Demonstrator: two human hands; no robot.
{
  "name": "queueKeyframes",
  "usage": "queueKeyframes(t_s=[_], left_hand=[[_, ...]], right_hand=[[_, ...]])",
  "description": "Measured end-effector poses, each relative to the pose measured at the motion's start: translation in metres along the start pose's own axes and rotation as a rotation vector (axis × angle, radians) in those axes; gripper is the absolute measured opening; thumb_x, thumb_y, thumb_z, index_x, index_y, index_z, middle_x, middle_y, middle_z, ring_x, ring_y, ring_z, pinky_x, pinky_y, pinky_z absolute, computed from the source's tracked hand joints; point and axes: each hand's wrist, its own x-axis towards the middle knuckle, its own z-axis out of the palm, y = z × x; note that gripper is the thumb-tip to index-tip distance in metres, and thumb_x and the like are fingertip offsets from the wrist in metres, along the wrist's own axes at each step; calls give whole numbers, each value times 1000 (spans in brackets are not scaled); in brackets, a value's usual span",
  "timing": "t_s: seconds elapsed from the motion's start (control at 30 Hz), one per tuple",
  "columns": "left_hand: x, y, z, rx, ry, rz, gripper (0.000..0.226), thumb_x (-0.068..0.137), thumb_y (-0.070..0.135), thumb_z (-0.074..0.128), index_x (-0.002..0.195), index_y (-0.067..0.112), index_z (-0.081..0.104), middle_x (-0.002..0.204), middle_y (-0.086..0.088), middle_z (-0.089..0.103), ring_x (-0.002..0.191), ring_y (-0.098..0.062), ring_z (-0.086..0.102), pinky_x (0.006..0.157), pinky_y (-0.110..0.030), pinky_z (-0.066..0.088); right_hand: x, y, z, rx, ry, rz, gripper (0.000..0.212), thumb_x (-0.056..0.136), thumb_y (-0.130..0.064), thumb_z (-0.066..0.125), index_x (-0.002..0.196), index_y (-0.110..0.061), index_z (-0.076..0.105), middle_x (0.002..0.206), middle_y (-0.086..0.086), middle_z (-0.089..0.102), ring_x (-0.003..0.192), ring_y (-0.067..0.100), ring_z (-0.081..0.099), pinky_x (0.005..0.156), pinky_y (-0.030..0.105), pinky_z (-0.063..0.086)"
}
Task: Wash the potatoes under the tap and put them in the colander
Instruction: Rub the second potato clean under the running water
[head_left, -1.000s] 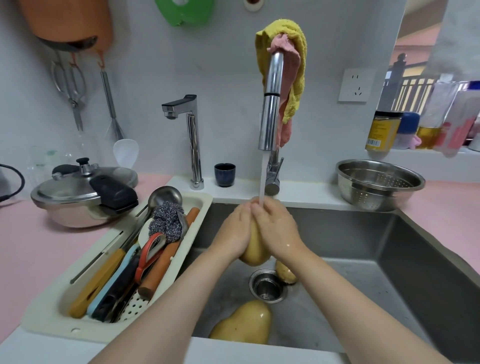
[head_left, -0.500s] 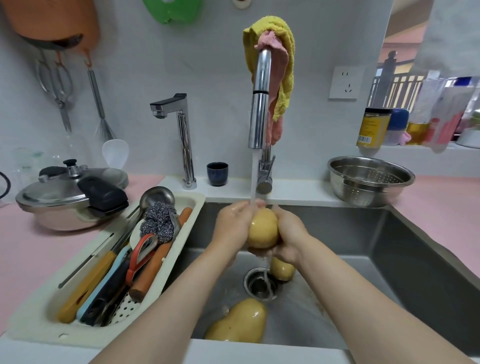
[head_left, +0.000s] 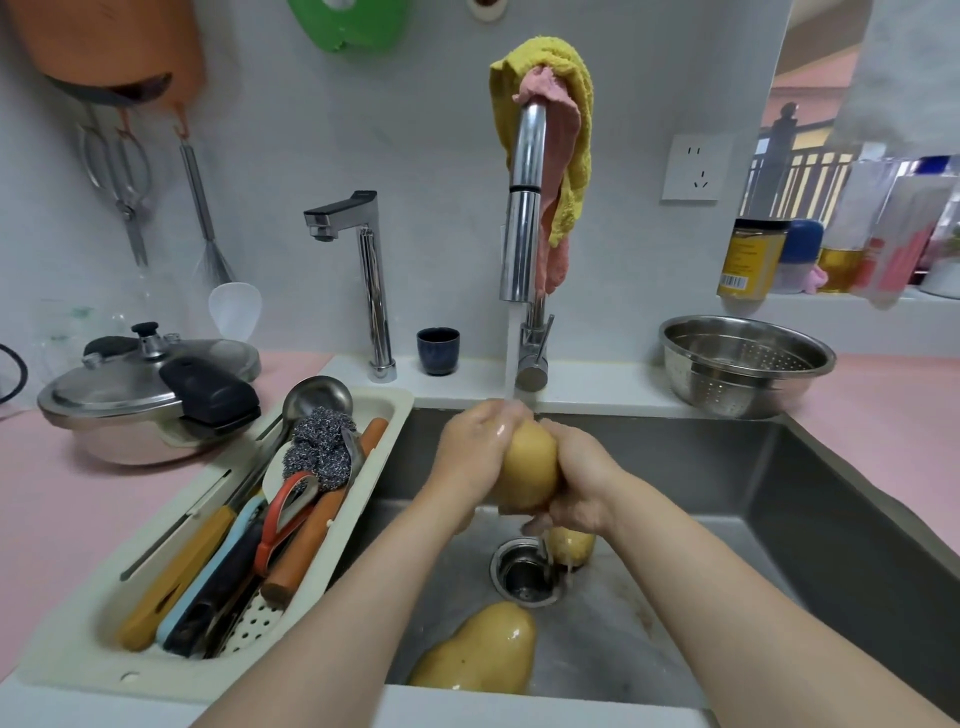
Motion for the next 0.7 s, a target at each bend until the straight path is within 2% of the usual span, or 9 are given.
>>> queueKeyframes(t_s=[0.1,0.13,0.2,0.3,0.4,0.47,0.57,0.63,0.7], left_hand=[[5,2,-3,-222,95,-260,31,101,43,47,106,24,71,106,-10,70,99,-28,65,94,-54,56],[7,0,-7,-265,90,-308,34,102,43,45,113,23,70,110,-12,71,102,-31,66,94,-58,56],[7,-3,-14,-254,44,-320,37,105,47,40,121,25,65,114,-11,70,105,-30,66,96,-55,56],[5,-4,-20,-338,-110,-256,40,110,42,35,133,20,59,125,-11,69,115,-26,67,101,-54,53],[3,-6,-18,-380,-226,-218,38,111,31,33,142,19,52,136,-8,62,126,-24,60,105,-55,50],[3,-6,-13,-378,-214,-188,36,111,26,36,140,17,56,133,-6,65,124,-22,61,104,-48,51],[5,0,-7,-397,-97,-165,31,107,26,46,125,17,69,122,-6,74,114,-20,68,99,-42,55],[6,3,-5,-353,15,-198,25,101,33,55,107,26,78,111,-6,77,105,-25,71,94,-48,58],[6,5,-4,-291,109,-235,21,96,39,58,96,32,78,104,-6,77,100,-29,71,91,-52,59]], right_hand=[[-2,6,11,-111,49,-241,46,92,-61,55,122,-27,66,120,10,72,107,33,68,90,49,55],[-4,8,14,-186,51,-339,45,85,-62,61,120,-34,66,124,3,70,112,26,67,94,47,56],[-12,11,18,-326,48,-476,38,83,-61,69,115,-43,63,123,-7,67,115,15,63,91,35,54],[-10,9,14,-447,168,-616,38,93,-65,57,117,-37,64,117,-11,67,113,14,62,91,33,47],[-7,6,11,-414,251,-619,44,101,-63,44,121,-32,67,124,-7,68,120,18,60,107,41,45],[-9,6,10,-398,263,-584,47,104,-59,39,128,-29,66,129,-4,66,123,18,58,110,40,43],[-12,6,10,-431,258,-642,42,104,-60,39,121,-31,64,118,-7,66,115,17,58,91,29,43],[-14,8,12,-491,228,-728,45,91,-71,47,115,-35,60,114,-9,65,109,15,60,82,24,42],[-12,12,14,-552,190,-778,58,72,-78,56,116,-41,54,117,-11,63,107,10,60,82,21,44]])
